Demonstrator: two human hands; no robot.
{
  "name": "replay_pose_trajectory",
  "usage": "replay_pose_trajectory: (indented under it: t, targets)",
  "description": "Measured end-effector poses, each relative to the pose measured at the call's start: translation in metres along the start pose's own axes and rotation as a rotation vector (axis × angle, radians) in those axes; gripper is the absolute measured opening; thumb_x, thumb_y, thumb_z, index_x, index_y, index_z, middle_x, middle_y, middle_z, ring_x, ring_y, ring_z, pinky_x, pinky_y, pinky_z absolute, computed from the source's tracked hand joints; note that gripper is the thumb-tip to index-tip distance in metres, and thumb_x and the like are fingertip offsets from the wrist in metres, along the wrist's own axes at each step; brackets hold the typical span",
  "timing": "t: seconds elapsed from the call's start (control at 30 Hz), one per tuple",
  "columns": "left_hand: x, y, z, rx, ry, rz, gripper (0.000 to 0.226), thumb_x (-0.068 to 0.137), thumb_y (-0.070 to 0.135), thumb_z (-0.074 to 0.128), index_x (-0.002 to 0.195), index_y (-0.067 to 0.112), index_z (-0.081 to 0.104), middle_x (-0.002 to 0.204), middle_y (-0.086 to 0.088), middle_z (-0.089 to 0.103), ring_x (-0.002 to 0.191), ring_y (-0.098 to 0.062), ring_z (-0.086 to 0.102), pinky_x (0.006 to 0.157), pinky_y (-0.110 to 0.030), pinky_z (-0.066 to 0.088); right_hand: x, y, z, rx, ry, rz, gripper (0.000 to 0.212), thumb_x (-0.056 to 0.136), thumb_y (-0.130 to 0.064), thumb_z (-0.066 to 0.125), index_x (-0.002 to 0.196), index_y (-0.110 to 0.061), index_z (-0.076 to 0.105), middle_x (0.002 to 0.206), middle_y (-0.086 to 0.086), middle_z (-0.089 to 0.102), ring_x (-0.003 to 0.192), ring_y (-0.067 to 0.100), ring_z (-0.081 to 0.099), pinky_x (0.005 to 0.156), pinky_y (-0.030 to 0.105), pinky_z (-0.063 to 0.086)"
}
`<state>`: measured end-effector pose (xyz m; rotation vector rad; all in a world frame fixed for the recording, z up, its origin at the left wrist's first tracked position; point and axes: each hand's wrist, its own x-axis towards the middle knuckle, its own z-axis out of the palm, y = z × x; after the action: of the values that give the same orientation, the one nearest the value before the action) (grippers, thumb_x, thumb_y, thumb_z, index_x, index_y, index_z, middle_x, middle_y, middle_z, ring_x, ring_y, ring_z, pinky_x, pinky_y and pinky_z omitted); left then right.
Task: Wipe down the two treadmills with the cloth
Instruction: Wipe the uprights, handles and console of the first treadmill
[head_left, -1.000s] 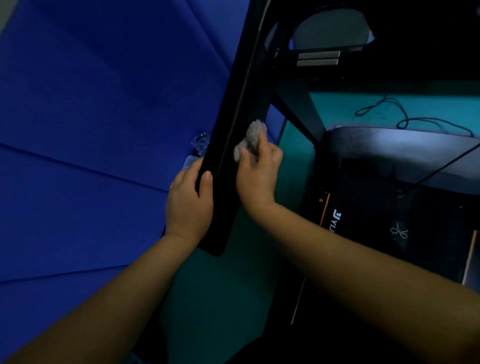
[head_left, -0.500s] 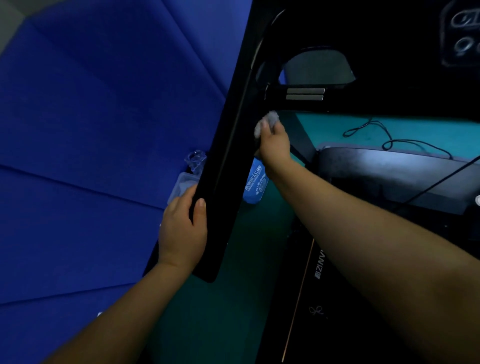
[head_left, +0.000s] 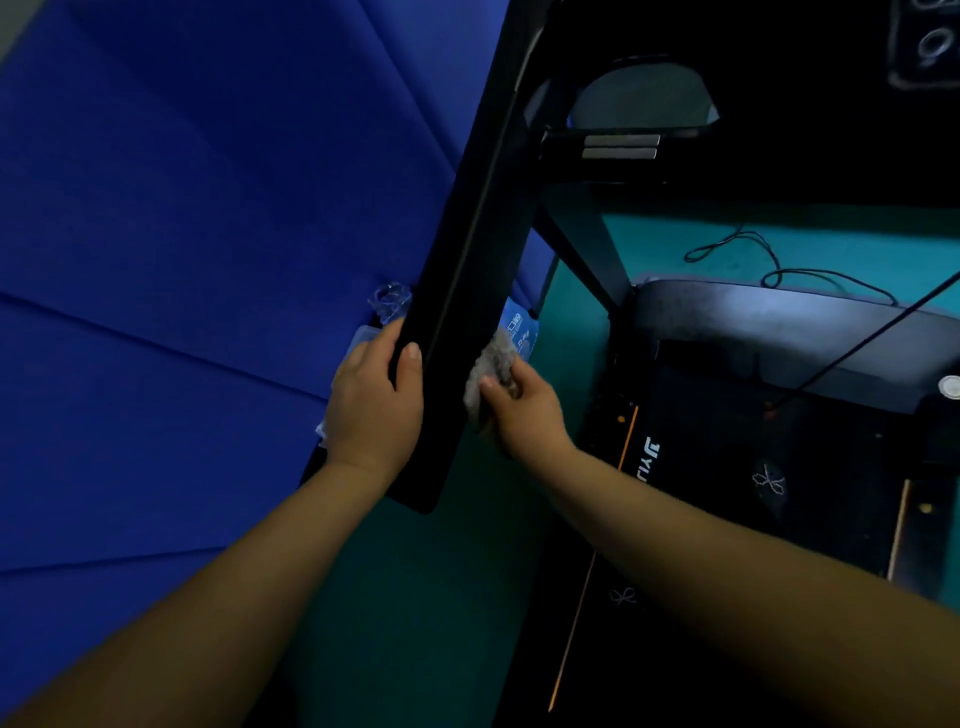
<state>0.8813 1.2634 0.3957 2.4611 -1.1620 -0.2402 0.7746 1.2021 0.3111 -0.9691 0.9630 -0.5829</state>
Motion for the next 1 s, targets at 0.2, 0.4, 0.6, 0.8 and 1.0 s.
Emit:
replay_pose_trajectory:
  t: [0.2, 0.4, 0.6, 0.8, 1.0]
  targets:
    - [-0.001, -0.002, 0.0, 0.028, 0.011, 0.006, 0.046, 0.1, 0.041, 0.032, 0.142, 0.025, 0.042, 0.138, -0.003, 0.05, 0.128, -0.023, 0.043, 0.102, -0.043, 0.041, -0.059, 0.04, 0.02, 0.078, -0.092, 0.091, 0.029, 0.09, 0.001, 0.057, 0.119, -0.001, 0.061, 0.106, 0.009, 0.069, 0.088, 0.003, 0.062, 0.087, 0.021, 0.049]
    - [-0.002, 0.0, 0.001, 0.025, 0.007, -0.015, 0.044, 0.101, 0.039, 0.034, 0.143, 0.026, 0.042, 0.138, -0.001, 0.049, 0.127, -0.019, 0.043, 0.097, -0.032, 0.036, -0.079, 0.044, 0.012, -0.028, -0.227, 0.165, 0.024, 0.092, -0.006, 0.059, 0.116, -0.006, 0.063, 0.101, -0.001, 0.065, 0.089, 0.006, 0.061, 0.071, 0.003, 0.045]
    - [-0.002, 0.003, -0.002, -0.035, -0.009, -0.052, 0.043, 0.101, 0.04, 0.035, 0.142, 0.029, 0.041, 0.137, -0.002, 0.049, 0.125, -0.02, 0.044, 0.104, -0.041, 0.038, -0.08, 0.025, 0.005, 0.037, 0.03, 0.023, 0.031, 0.088, -0.004, 0.061, 0.111, -0.024, 0.056, 0.103, -0.005, 0.064, 0.088, -0.007, 0.06, 0.083, 0.008, 0.045]
    - [0.0, 0.003, -0.003, -0.075, -0.024, -0.068, 0.043, 0.101, 0.035, 0.039, 0.142, 0.026, 0.043, 0.136, -0.005, 0.049, 0.124, -0.018, 0.045, 0.096, -0.025, 0.034, -0.09, 0.012, 0.038, -0.169, 0.036, -0.179, 0.03, 0.084, -0.011, 0.069, 0.107, -0.016, 0.051, 0.105, 0.0, 0.043, 0.09, 0.007, 0.046, 0.079, -0.003, 0.032]
    - [0.0, 0.002, -0.001, -0.101, -0.025, -0.085, 0.043, 0.101, 0.038, 0.039, 0.142, 0.028, 0.042, 0.138, -0.003, 0.047, 0.125, -0.017, 0.044, 0.1, -0.029, 0.036, -0.089, 0.035, 0.018, -0.317, -0.074, -0.166, 0.028, 0.084, -0.008, 0.067, 0.089, -0.018, 0.042, 0.096, 0.001, 0.044, 0.079, 0.004, 0.039, 0.073, -0.002, 0.03]
